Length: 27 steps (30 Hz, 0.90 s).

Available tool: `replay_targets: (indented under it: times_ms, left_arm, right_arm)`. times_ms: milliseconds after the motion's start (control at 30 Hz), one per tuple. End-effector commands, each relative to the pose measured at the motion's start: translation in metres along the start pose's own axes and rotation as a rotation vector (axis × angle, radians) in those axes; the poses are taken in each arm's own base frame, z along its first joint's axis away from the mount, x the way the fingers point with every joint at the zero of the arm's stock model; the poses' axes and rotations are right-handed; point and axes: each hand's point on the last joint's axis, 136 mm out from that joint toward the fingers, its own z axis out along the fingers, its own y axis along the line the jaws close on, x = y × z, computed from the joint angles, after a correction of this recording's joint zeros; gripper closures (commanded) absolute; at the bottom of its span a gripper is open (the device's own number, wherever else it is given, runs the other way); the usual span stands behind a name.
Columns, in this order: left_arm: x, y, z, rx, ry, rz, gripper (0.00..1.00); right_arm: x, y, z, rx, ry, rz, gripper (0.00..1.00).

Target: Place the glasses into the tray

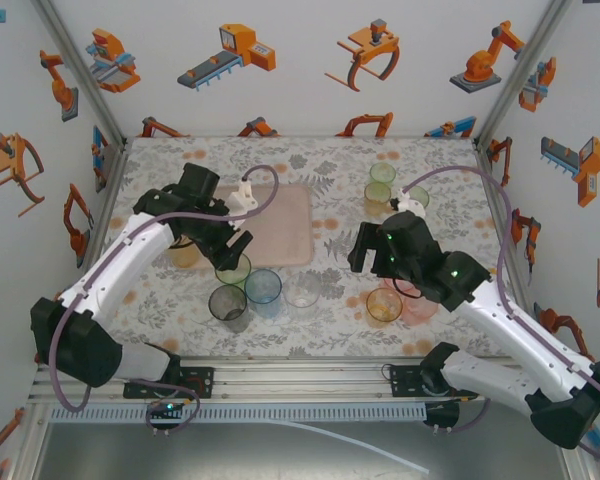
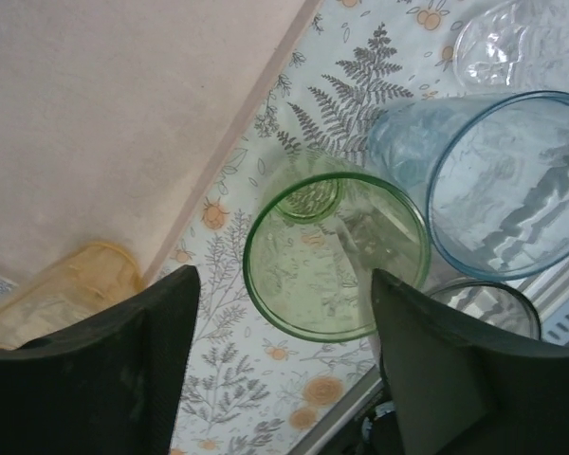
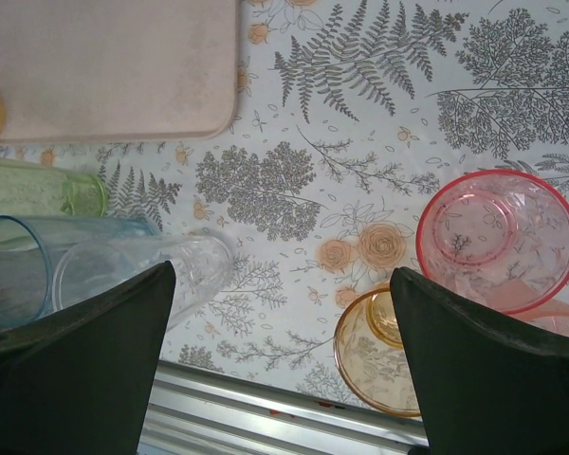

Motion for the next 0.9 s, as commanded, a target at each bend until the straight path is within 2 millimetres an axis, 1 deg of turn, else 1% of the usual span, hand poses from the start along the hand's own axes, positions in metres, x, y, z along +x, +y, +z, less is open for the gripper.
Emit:
replay_targets:
  times_ms: [0,133,267,433,467,533,700,767,800,833,867]
  left_arm:
    - [-0.002,0.001,0.007,0.001,0.0,0.008,0.36]
    - [0.002,0.004,0.015,-0.005,0.018,0.018,0.38]
    - [0.008,0.006,0.023,-0.01,0.041,0.013,0.38]
    - [0.011,0.004,0.029,0.005,0.049,-0.003,0.38]
    - [0.012,0.004,0.031,0.005,0.052,-0.007,0.39]
    - [0.014,0.004,0.034,0.005,0.059,-0.007,0.44]
    - [0.015,0.005,0.037,0.003,0.065,-0.004,0.47]
    - [0.015,0.006,0.038,-0.002,0.063,-0.002,0.51]
    - [0.015,0.007,0.038,-0.004,0.062,-0.001,0.52]
    - [0.015,0.008,0.039,-0.005,0.066,0.0,0.56]
    - [0.016,0.008,0.04,-0.006,0.07,0.0,0.57]
  right_arm:
    - [-0.009,0.001,-0.009,0.002,-0.031,0.005,0.16]
    - [-0.007,0.001,-0.009,-0.002,-0.023,0.01,0.16]
    - [-0.005,0.001,-0.01,-0.01,-0.018,0.017,0.17]
    - [-0.007,-0.01,-0.013,0.049,-0.032,0.018,0.18]
    - [-0.007,-0.01,-0.013,0.055,-0.031,0.013,0.18]
    - [-0.006,-0.01,-0.012,0.057,-0.022,0.004,0.18]
    - [-0.003,-0.01,-0.008,0.069,0.009,-0.012,0.18]
    - [-0.002,-0.008,-0.006,0.061,0.011,-0.011,0.18]
    - [-0.001,-0.008,-0.005,0.059,0.01,-0.01,0.18]
    - [-0.001,-0.008,-0.005,0.057,0.011,-0.01,0.18]
    - [-0.001,-0.008,-0.005,0.056,0.011,-0.011,0.18]
